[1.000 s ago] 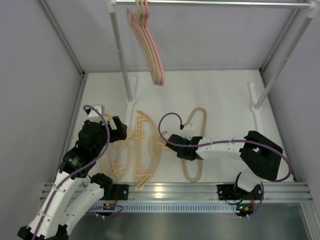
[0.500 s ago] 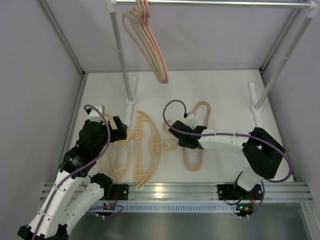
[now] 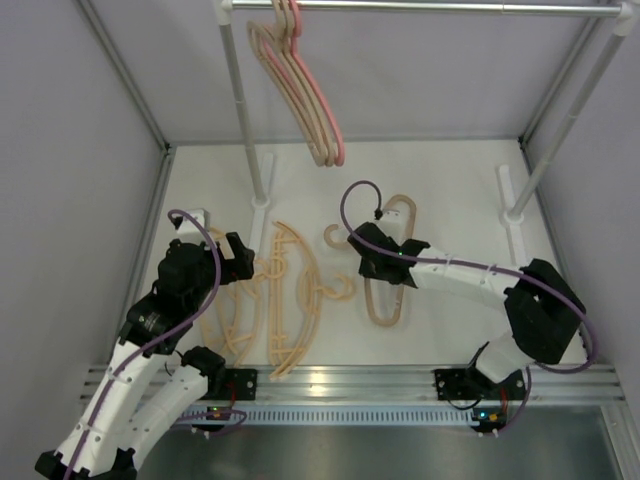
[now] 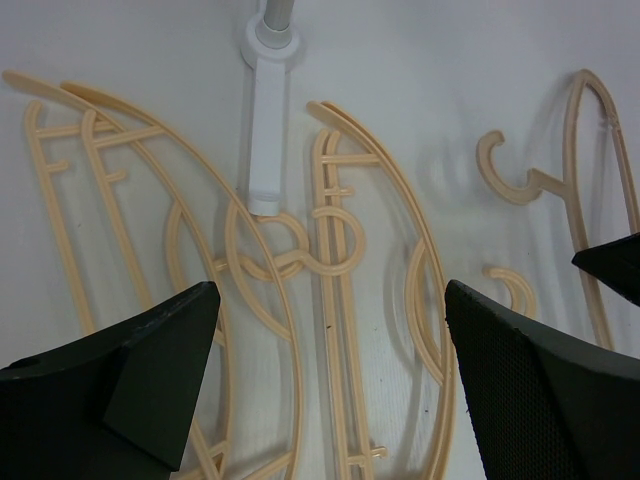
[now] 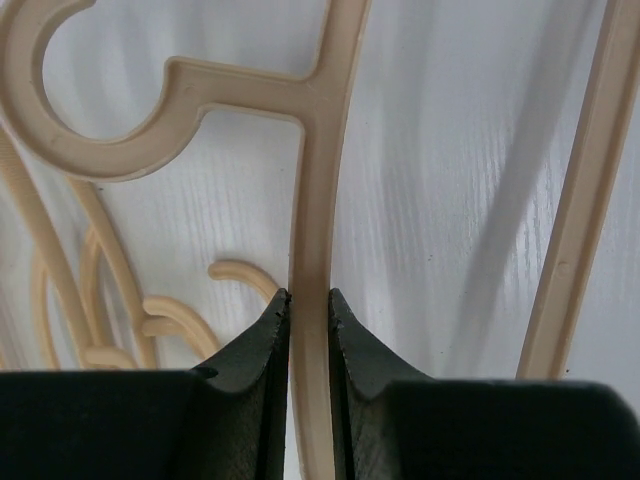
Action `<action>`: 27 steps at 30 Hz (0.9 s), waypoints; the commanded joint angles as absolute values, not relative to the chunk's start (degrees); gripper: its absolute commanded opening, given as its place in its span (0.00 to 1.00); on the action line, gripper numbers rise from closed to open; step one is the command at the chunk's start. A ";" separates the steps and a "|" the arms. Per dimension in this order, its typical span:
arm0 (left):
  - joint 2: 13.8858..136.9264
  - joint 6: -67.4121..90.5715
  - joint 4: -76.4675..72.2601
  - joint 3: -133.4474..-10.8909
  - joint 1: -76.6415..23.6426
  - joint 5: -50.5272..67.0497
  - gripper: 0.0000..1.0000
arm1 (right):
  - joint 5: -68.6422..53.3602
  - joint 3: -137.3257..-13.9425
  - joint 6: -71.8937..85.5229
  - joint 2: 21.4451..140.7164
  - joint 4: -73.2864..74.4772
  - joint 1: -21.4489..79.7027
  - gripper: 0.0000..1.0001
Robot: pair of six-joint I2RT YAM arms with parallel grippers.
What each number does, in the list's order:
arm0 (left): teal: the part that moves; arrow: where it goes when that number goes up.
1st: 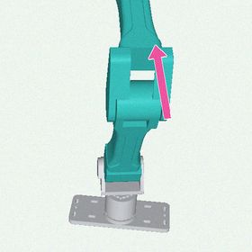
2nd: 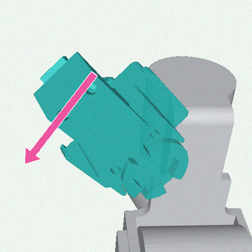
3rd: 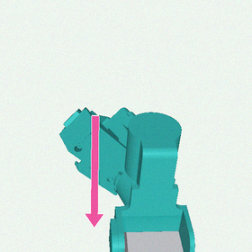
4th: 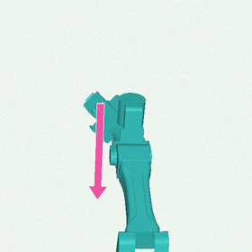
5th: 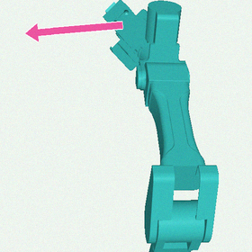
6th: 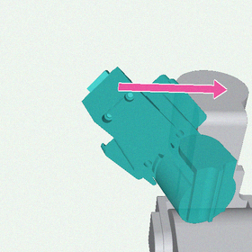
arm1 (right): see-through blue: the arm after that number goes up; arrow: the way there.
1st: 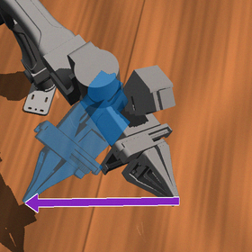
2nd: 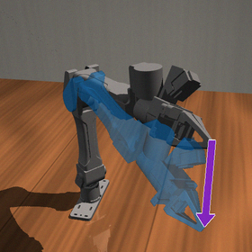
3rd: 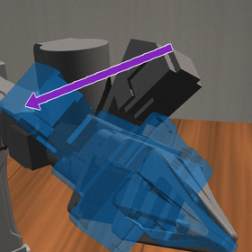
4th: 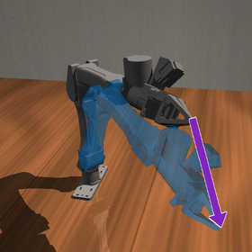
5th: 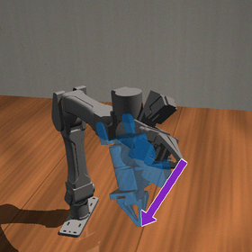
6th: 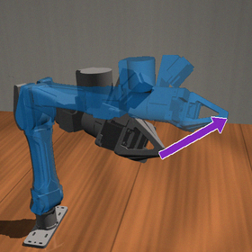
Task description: Organize the hangers
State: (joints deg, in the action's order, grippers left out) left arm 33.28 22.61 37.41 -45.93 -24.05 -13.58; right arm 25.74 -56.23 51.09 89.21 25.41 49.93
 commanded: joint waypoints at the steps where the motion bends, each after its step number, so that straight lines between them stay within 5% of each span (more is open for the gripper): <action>1: 33.05 22.94 36.56 -45.97 -24.26 -14.15 0.98 | 23.56 -55.11 50.89 82.19 22.50 48.43 0.00; 13: 33.31 22.94 36.56 -45.97 -24.26 -14.24 0.98 | 15.30 -51.41 50.71 64.96 21.36 41.84 0.00; 27: 33.22 23.03 36.56 -45.97 -24.26 -14.41 0.98 | 0.01 -56.42 51.15 60.91 17.14 31.47 0.00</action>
